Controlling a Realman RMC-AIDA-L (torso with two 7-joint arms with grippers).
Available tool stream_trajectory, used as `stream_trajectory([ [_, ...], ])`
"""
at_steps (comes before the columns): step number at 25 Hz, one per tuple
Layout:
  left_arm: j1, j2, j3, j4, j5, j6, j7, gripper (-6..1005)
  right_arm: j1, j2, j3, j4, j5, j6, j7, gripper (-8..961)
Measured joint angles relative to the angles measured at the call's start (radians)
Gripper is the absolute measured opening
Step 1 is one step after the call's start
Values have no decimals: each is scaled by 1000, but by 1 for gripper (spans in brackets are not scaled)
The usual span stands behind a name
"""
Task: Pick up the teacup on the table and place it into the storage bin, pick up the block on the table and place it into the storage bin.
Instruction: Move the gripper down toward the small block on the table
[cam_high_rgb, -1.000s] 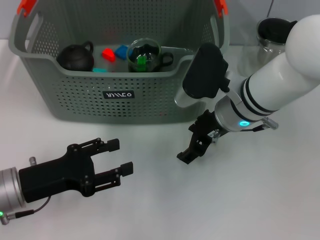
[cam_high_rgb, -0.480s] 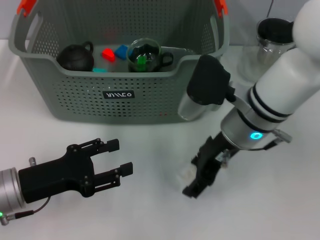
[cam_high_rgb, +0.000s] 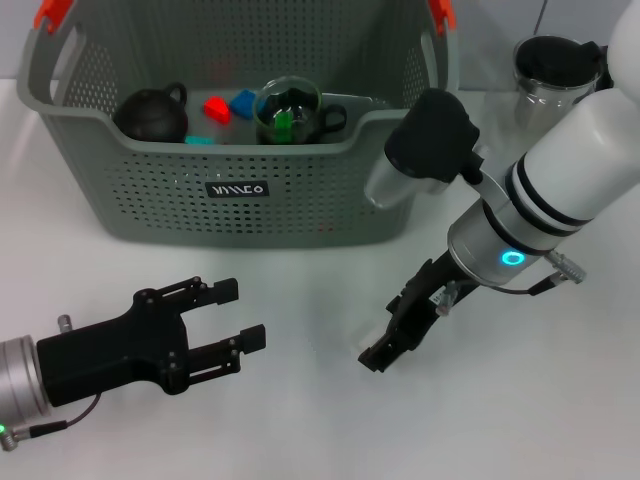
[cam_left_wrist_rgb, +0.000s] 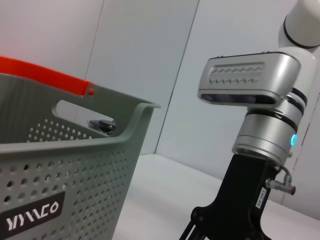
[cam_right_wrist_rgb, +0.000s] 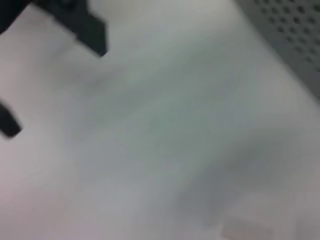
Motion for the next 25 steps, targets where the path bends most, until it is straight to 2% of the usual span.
stream_trajectory([
  [7,-3,0,-1,-1,0,-7,0,723,16,-1,-13,0,-5,2,187,878],
  [13,-3,0,-1,-6,0,-19,1,723,39,4,-94,11,-62,55,286,775],
  [20,0,0,-1,-6,0,-26,2,723,45,5,-124,4,-61,69,308,668],
  [25,1,0,-1,-6,0,-31,3,723,45,5,-126,6,-59,65,307,658],
])
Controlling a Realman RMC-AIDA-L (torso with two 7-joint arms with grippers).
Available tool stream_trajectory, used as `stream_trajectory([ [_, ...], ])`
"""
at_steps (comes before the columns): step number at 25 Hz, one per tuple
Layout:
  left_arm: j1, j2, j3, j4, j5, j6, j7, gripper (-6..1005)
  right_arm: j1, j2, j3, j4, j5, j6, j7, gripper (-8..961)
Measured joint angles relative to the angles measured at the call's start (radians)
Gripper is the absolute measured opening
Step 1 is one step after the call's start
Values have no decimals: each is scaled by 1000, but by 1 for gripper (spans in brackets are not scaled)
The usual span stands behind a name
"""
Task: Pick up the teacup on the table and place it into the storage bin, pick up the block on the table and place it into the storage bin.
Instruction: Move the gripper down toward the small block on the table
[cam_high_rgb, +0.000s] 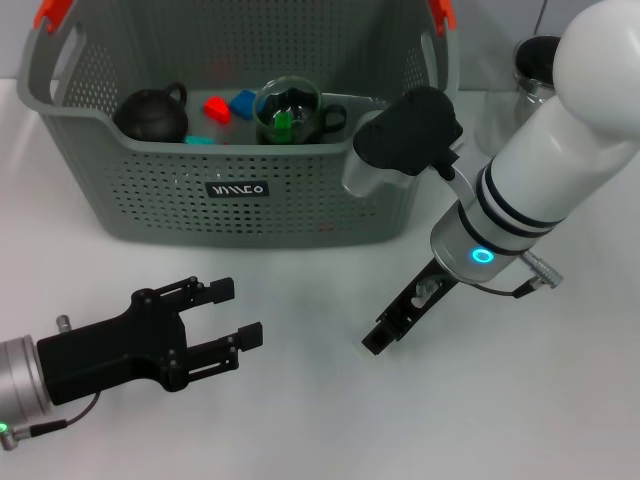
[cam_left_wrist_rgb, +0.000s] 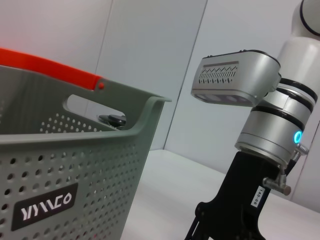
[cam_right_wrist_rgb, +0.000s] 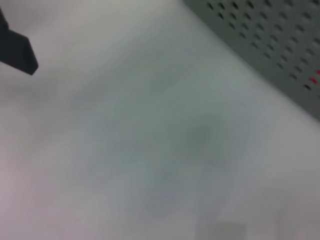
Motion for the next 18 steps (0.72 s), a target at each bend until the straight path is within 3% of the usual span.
stream_trajectory([
  [18,-1,0,0,-1,0,-8,0,723,28,1,-66,79,34,72,-6,620],
])
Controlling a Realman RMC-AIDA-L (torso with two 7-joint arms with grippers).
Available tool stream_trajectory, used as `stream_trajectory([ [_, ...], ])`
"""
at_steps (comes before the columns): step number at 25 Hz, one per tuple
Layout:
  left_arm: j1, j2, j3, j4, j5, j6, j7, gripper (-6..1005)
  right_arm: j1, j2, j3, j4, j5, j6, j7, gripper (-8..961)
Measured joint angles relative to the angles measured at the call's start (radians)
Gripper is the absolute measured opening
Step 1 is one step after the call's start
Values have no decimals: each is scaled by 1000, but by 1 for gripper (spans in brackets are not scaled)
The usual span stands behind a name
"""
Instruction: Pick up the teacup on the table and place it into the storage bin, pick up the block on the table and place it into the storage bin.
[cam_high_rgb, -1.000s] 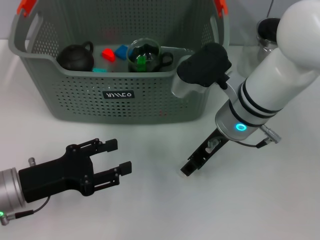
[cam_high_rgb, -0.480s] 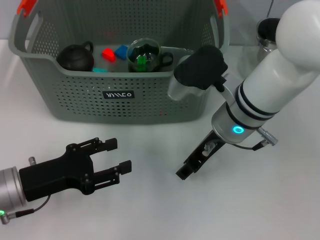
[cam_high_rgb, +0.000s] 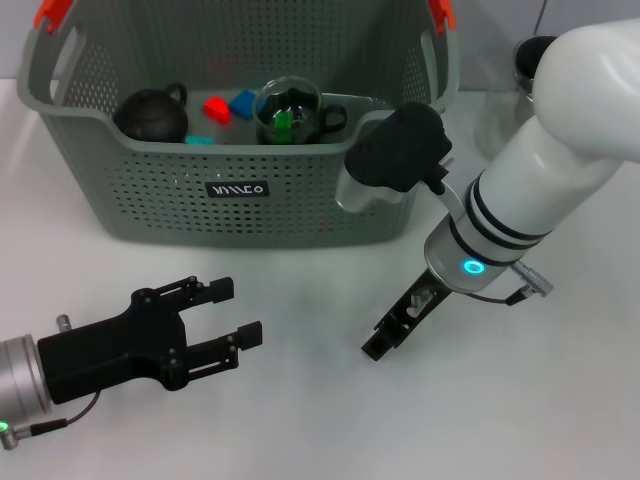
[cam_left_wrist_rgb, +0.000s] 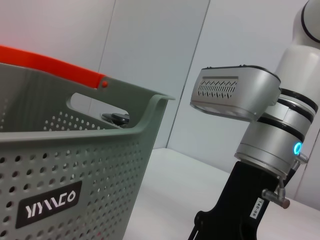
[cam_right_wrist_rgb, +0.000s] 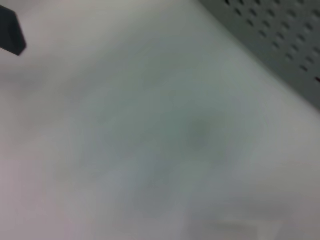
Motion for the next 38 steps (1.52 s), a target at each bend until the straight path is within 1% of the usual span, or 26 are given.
stream_trajectory([
  [5,0,0,0,0,0,0,0,723,-4,-4,9,-7,0,-2,-1,610],
  [17,-1,-1,0,0,0,0,0,723,-1,0,-8,-16,5,-2,-15,585],
  [23,1,-2,0,0,0,0,0,723,-7,-2,-10,-20,4,-5,-18,436],
  [27,3,-2,0,0,0,0,0,723,-20,-8,8,-45,4,-41,-17,437],
  [30,5,-2,0,0,0,0,0,723,-62,-15,61,-131,-7,-106,-29,438],
  [31,6,-2,0,0,0,0,0,723,-85,-16,100,-181,-14,-143,-41,438],
  [33,6,-2,0,0,0,0,0,723,-133,-19,194,-296,-20,-212,-70,438],
  [35,6,-2,0,0,0,0,0,723,-179,-17,294,-418,-17,-283,-111,439],
  [38,6,-2,0,0,0,0,0,723,-243,-12,452,-603,36,-385,-186,439],
])
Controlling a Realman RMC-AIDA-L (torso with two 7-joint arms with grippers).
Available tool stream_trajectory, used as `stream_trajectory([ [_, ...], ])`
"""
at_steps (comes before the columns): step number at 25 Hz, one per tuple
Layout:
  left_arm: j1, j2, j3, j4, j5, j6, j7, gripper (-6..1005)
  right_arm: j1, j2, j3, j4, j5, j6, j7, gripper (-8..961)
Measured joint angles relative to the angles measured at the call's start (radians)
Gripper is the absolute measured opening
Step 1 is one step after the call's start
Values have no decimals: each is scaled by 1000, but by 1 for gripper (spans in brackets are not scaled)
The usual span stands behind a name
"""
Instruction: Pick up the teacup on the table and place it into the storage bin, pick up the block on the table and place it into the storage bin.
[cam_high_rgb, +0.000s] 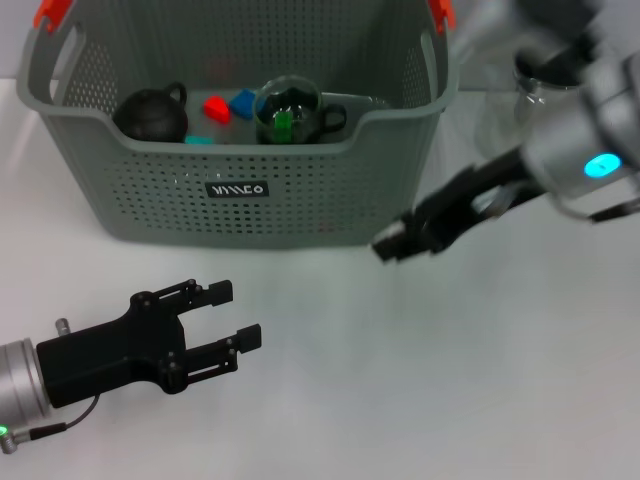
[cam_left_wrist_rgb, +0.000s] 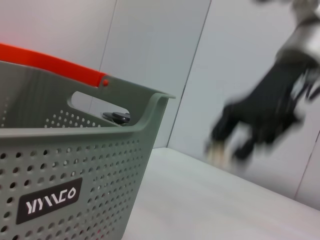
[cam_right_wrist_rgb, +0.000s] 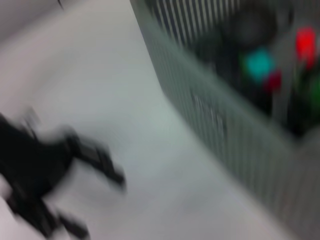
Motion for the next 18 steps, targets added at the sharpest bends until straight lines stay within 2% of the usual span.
stream_trajectory([
  [3,0,0,0,0,0,0,0,723,-42,-5,137,-130,150,-28,-68,440],
  [6,-4,0,0,0,0,0,0,723,-54,-4,244,-158,272,34,-113,441],
  [8,-7,0,0,0,0,0,0,723,-50,-1,257,-141,301,123,-122,441],
  [10,-8,0,0,0,0,0,0,723,-27,-2,224,-106,299,222,-127,442],
  [14,-10,0,0,0,-3,2,0,723,104,-2,144,47,209,414,-121,443],
  [16,-11,0,0,0,-3,3,-2,723,187,-2,130,166,156,482,-118,443],
  [18,-11,-1,0,0,-3,2,-2,723,301,-5,127,357,100,572,-127,443],
])
